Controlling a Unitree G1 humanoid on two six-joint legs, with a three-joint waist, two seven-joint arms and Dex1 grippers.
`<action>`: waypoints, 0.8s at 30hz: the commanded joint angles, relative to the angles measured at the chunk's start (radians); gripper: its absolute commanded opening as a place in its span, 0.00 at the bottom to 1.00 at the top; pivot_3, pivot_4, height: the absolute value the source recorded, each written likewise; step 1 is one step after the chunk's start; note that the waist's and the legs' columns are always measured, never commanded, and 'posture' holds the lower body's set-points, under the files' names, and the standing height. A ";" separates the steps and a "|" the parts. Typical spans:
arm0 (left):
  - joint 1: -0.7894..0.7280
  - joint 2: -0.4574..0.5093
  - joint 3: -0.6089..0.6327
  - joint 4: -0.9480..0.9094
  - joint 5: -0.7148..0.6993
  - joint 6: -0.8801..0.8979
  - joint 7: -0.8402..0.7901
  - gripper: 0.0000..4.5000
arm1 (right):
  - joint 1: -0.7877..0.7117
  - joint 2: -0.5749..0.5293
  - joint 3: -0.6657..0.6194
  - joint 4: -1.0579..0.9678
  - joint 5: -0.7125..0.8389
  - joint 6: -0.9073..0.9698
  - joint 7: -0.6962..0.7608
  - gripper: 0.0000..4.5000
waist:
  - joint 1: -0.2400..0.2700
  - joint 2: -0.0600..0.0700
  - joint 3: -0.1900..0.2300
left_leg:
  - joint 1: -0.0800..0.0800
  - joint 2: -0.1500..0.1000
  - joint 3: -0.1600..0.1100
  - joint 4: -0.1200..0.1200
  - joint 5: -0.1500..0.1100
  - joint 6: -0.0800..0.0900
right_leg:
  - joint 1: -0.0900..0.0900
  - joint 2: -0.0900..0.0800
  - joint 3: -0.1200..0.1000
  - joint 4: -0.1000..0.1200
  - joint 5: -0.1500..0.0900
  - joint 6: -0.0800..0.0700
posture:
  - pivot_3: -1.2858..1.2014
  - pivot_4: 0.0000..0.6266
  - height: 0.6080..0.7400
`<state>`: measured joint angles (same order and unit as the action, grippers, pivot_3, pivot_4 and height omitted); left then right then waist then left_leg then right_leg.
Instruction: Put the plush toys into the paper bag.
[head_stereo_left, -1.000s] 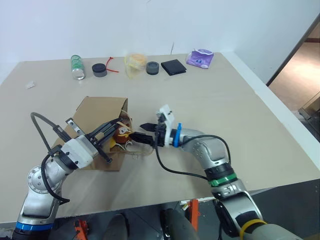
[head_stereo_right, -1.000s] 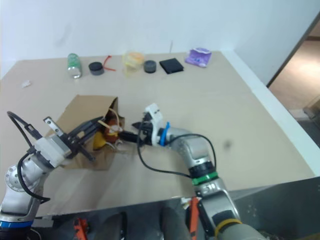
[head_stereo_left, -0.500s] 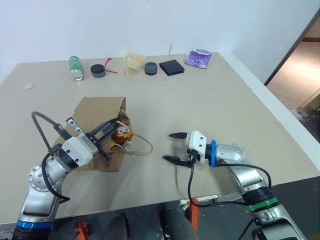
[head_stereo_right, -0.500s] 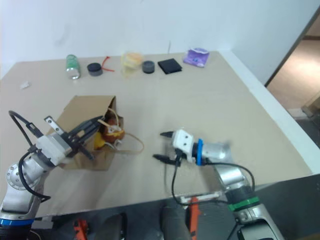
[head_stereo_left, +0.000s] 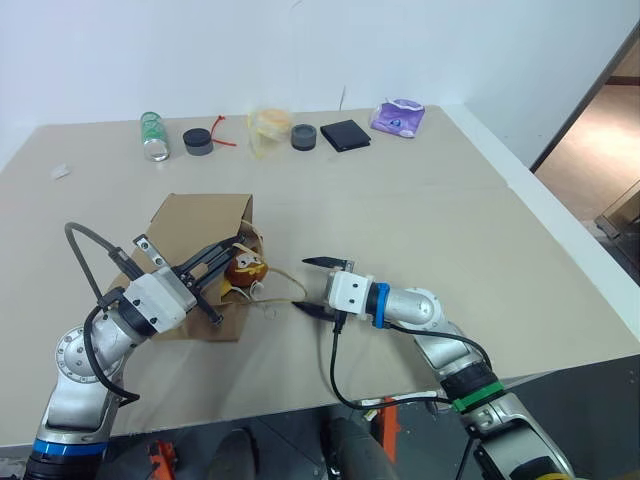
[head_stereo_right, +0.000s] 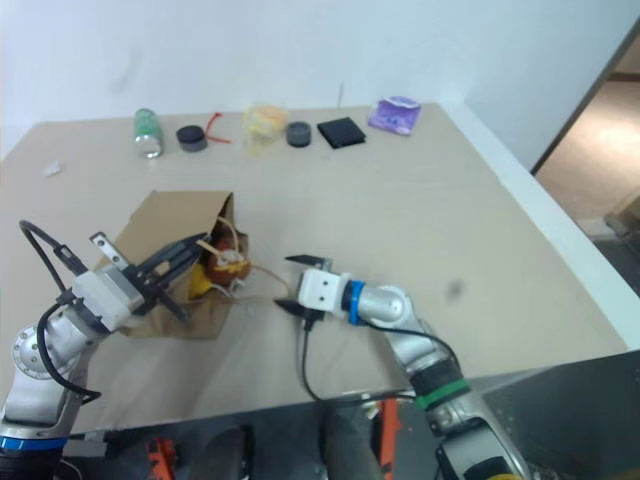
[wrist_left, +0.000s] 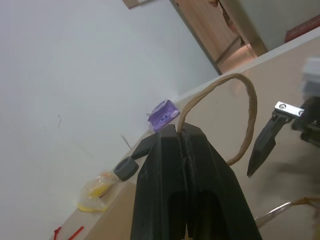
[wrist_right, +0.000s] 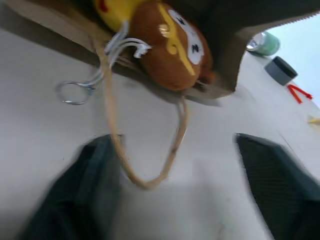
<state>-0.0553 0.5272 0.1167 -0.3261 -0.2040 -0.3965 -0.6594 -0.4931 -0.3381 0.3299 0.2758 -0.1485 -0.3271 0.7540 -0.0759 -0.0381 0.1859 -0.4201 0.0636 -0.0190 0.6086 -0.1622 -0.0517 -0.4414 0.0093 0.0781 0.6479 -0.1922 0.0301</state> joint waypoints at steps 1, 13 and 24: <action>-0.011 0.010 0.018 -0.023 -0.011 -0.016 0.005 0.00 | -0.011 -0.029 -0.023 -0.004 0.003 -0.060 -0.011 0.41 | 0.001 0.000 0.000 | 0.000 0.000 0.000 0.000 0.000 0.000 | 0.000 0.000 0.000 0.000 0.000 0.000 | 0.52 0.24 1.00; -0.053 -0.012 0.037 0.002 -0.012 0.003 0.052 0.00 | -0.083 -0.029 -0.115 0.014 0.001 -0.212 -0.193 0.01 | 0.001 0.000 0.000 | 0.000 0.000 0.000 0.000 0.000 0.000 | 0.000 0.000 0.001 0.000 0.001 0.001 | 0.52 0.24 1.00; -0.106 -0.051 0.125 0.038 -0.031 0.086 0.182 0.00 | -0.183 -0.030 -0.173 -0.158 0.062 -0.224 -0.243 0.01 | 0.001 0.000 0.000 | 0.000 0.000 0.000 0.000 0.000 0.000 | 0.000 0.001 0.002 0.000 0.001 0.001 | 0.52 0.24 1.00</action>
<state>-0.1568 0.4800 0.2021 -0.2849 -0.2175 -0.3159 -0.5054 -0.6488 -0.3669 0.1767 0.1922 -0.1176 -0.5428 0.5078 -0.0744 -0.0381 0.1859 -0.4202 0.0633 -0.0188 0.6088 -0.1619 -0.0517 -0.4411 0.0102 0.0801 0.6480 -0.1910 0.0311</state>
